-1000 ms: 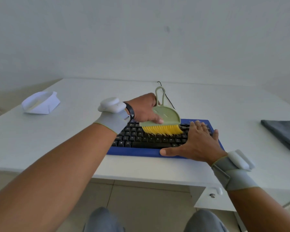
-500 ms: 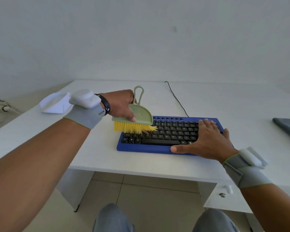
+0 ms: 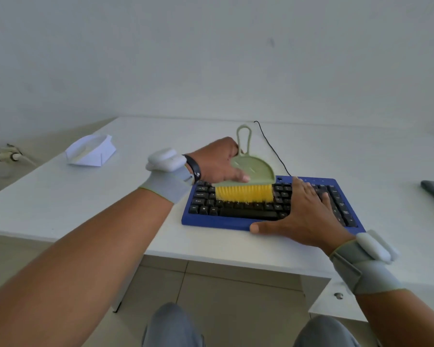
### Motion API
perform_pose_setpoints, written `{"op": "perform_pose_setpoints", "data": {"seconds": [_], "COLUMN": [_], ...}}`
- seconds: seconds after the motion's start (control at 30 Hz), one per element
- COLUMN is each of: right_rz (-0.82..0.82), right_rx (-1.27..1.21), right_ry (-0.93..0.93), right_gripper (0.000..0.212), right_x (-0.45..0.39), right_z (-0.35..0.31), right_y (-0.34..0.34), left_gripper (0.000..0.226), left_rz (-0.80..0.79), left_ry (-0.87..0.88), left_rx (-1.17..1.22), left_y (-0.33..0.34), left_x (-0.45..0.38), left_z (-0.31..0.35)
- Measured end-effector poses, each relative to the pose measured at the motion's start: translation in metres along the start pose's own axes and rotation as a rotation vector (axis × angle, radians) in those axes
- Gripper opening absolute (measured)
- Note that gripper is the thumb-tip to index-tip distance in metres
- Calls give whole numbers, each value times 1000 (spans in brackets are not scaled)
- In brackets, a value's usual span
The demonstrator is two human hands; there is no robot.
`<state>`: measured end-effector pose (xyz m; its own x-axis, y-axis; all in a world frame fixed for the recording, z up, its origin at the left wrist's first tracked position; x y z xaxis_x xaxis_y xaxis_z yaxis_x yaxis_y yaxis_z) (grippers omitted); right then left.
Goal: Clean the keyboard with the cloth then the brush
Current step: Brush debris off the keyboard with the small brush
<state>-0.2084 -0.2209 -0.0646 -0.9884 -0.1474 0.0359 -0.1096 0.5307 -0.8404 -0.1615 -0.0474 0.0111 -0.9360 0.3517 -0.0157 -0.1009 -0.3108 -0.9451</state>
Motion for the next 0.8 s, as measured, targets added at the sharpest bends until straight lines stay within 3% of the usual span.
{"op": "perform_pose_setpoints", "data": {"seconds": [0.43,0.6,0.8], "right_rz": [-1,52,132], "right_rx": [29,48,133], "right_ry": [8,-7,65], "right_gripper": [161,163,163], "right_x": [-2,1,15], "right_z": [0,-1,29], "right_y": [0,-5,-18], "left_gripper": [35,29,35], "left_rz": [-71,66,22], "left_ry": [-171,-34,129], "left_rx": [-259,-74,110], "left_y": [-42,-46,6], "left_x": [34,23,-5], "left_z": [-70,-17,59]}}
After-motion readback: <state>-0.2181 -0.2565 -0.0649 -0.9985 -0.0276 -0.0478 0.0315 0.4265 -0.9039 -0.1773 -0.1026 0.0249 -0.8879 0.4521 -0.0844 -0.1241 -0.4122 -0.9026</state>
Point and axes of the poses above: each hand's wrist, its own x-axis away from the middle knuckle, its own y-axis out of the palm, z = x × y, the point moved 8 cm from there along -x, towards the middle knuckle, and after that the axes turned 10 degrees about -x, right-handed, at the moved point
